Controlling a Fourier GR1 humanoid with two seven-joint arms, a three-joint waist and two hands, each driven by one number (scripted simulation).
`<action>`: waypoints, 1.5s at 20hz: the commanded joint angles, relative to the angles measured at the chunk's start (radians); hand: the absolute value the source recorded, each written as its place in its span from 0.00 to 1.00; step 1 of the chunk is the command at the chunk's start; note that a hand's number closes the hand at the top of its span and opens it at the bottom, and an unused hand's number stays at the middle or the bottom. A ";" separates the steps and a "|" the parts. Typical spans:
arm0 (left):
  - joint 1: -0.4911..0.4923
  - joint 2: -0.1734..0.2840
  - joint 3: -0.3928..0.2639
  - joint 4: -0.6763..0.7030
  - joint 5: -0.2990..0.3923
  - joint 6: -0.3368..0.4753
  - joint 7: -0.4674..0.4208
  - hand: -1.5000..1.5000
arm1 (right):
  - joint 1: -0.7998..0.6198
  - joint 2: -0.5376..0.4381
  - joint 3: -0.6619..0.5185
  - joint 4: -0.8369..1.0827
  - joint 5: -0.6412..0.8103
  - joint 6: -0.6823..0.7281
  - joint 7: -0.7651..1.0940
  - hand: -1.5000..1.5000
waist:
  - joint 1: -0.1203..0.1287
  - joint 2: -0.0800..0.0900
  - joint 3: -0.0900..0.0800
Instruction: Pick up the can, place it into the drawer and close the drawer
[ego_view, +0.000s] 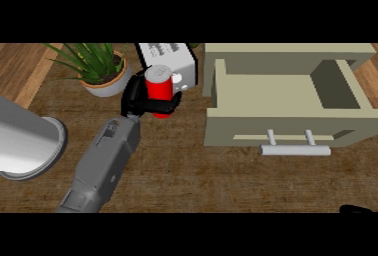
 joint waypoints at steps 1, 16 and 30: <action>-0.052 -0.016 -0.073 -0.161 0.024 0.074 0.187 1.00 | 0.015 -0.019 -0.044 -0.028 -0.054 0.013 0.022 0.00 | -0.005 -0.003 0.000; -0.404 0.000 -0.126 -0.241 0.017 0.232 0.542 1.00 | -0.013 -0.014 -0.016 -0.028 -0.024 0.007 0.039 0.00 | -0.024 0.008 0.000; -0.724 -0.017 -0.238 0.139 0.159 0.365 0.511 1.00 | -0.105 -0.049 -0.012 0.001 -0.032 -0.002 0.063 0.00 | -0.078 0.022 0.001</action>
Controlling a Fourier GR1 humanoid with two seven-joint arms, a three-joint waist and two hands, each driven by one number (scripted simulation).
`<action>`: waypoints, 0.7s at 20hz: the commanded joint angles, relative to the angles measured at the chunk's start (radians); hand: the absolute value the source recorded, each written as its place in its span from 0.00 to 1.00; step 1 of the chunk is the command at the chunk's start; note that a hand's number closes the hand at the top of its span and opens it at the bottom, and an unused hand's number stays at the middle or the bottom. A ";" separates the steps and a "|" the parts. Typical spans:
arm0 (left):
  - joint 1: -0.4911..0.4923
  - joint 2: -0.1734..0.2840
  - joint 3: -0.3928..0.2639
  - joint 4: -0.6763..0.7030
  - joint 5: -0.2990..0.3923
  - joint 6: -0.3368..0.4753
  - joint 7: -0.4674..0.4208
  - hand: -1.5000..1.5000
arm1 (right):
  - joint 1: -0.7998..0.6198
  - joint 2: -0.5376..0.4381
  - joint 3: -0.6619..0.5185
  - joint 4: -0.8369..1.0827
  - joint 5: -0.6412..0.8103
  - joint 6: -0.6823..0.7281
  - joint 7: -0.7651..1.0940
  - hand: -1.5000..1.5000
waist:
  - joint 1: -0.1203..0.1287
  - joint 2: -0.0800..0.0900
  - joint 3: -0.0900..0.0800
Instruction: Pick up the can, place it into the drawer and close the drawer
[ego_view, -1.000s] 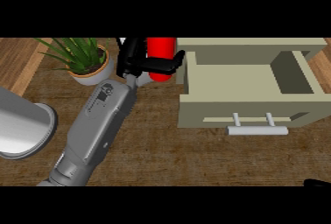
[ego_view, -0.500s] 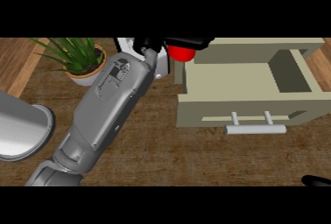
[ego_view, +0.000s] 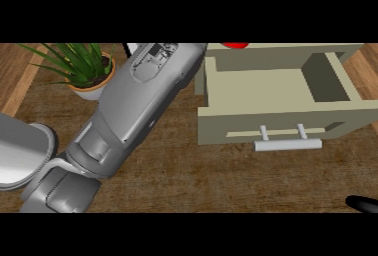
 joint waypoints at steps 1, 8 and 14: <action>-0.121 0.000 -0.007 0.105 0.033 0.007 0.025 1.00 | -0.035 0.006 0.031 -0.004 0.040 -0.025 0.019 0.00 | 0.001 0.001 0.000; -0.186 0.000 -0.097 0.236 0.124 0.089 -0.037 1.00 | -0.036 -0.022 0.006 0.004 -0.021 0.011 0.022 0.00 | -0.053 0.010 0.002; -0.161 0.000 -0.171 0.273 0.164 0.142 -0.101 0.00 | -0.081 -0.026 0.029 0.046 0.007 -0.001 0.025 0.00 | -0.043 0.011 0.002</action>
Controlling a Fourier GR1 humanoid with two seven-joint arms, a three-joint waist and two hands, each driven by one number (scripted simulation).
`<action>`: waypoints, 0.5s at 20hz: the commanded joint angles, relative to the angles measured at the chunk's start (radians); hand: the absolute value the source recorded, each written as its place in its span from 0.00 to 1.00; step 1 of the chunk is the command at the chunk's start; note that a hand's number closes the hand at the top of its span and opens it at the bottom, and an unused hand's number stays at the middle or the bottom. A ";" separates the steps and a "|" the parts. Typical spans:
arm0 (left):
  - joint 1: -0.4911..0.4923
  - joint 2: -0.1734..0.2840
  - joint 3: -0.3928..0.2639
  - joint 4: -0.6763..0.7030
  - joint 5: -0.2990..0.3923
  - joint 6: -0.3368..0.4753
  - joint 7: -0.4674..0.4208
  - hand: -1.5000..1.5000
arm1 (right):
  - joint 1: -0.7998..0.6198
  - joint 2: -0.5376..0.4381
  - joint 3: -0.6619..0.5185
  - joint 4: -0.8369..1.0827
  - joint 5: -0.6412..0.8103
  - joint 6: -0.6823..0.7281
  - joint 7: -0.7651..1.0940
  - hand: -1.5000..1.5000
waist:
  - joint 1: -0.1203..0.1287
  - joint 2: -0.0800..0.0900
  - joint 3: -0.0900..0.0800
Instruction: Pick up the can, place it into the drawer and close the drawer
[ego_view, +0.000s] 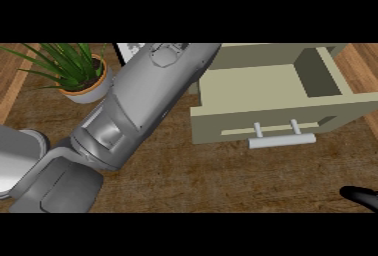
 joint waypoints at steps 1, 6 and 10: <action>-0.022 0.000 -0.039 0.047 0.042 0.072 -0.013 0.00 | -0.026 -0.017 -0.008 0.008 -0.021 0.007 0.008 0.00 | -0.030 0.007 0.001; -0.042 0.000 -0.033 0.091 0.057 0.097 -0.070 0.00 | -0.039 -0.016 0.014 0.001 0.019 -0.008 0.021 0.00 | -0.021 0.010 0.000; -0.058 0.000 -0.052 0.091 0.086 0.124 -0.072 0.00 | -0.057 -0.061 0.042 0.009 0.101 0.019 -0.017 0.00 | -0.030 0.014 0.001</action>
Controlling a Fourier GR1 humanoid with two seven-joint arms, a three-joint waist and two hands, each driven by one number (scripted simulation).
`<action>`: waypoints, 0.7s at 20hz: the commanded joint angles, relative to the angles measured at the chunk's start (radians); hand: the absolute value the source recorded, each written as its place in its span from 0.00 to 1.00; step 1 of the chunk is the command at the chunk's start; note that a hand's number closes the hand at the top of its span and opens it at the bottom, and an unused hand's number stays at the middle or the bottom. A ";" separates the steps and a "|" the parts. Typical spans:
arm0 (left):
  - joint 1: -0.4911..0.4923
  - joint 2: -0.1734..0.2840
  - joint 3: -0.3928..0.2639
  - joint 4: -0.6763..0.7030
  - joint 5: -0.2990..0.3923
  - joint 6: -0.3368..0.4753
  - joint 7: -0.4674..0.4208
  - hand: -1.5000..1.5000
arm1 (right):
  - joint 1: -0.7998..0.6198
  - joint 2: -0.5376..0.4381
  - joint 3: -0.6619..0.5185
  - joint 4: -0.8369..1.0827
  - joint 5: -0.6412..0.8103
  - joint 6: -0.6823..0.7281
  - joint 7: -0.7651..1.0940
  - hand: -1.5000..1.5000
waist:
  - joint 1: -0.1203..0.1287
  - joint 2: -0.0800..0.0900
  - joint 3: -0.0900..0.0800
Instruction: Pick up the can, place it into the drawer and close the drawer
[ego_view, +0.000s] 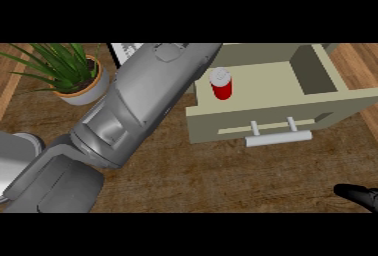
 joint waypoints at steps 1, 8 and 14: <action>0.003 0.000 -0.015 0.019 0.033 0.032 -0.015 0.00 | 0.004 -0.030 0.014 0.004 0.038 0.033 -0.049 0.00 | -0.007 0.002 0.001; -0.004 0.000 0.009 0.002 0.107 0.022 -0.037 0.00 | -0.135 -0.124 0.098 0.091 0.229 0.052 -0.098 0.00 | 0.022 0.008 -0.002; -0.028 0.000 0.030 0.014 0.143 0.027 -0.064 0.00 | -0.180 -0.172 0.188 0.180 0.449 0.037 -0.146 0.00 | 0.041 0.003 -0.002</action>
